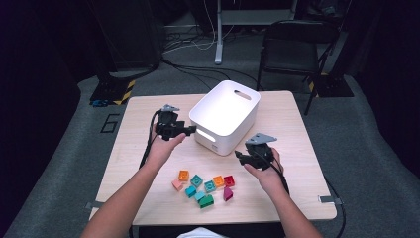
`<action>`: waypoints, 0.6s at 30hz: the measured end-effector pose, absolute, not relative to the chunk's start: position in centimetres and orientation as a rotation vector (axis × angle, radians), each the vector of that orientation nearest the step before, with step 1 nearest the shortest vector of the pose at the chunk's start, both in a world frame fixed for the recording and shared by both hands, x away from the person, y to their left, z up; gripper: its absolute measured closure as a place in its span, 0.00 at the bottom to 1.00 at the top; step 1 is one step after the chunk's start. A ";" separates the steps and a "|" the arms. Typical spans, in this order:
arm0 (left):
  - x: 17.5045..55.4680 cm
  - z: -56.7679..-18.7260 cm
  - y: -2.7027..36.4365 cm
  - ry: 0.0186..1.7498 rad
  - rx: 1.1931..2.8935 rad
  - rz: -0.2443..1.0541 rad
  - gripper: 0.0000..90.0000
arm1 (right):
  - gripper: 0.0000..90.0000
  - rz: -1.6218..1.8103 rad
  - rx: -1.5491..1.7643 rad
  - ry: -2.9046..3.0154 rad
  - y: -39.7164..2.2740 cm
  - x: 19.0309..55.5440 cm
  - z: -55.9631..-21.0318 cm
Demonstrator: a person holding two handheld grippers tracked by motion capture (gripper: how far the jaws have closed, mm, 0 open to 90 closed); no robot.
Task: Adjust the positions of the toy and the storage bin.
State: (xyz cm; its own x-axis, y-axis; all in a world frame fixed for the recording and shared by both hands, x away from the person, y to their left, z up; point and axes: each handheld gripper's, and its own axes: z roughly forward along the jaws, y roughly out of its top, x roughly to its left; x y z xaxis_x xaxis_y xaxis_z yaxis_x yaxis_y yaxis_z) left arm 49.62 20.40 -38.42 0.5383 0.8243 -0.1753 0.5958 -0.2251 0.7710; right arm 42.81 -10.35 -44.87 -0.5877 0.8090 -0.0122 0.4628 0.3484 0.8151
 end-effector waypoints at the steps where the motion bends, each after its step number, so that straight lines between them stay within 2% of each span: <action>1: 49.8 -38.3 20.1 1.160 1.930 0.341 0.42 | 0.52 1.131 1.122 2.192 -10.8 42.5 -44.8; 11: 51.3 -38.2 17.6 1.221 1.929 0.360 0.36 | 0.51 1.151 1.191 2.093 -14.7 40.4 -45.0; 18: 51.7 -38.6 17.3 1.272 1.930 0.406 0.31 | 0.51 1.162 1.231 2.099 -15.0 40.8 -45.8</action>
State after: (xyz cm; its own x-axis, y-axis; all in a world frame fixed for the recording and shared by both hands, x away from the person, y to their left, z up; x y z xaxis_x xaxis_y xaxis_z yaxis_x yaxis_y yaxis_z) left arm 51.72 17.34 -38.55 0.4495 0.8815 -0.1444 0.6346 -0.2013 0.7462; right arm 40.77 -14.99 -45.78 -0.5061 0.8616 0.0394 0.4908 0.2502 0.8346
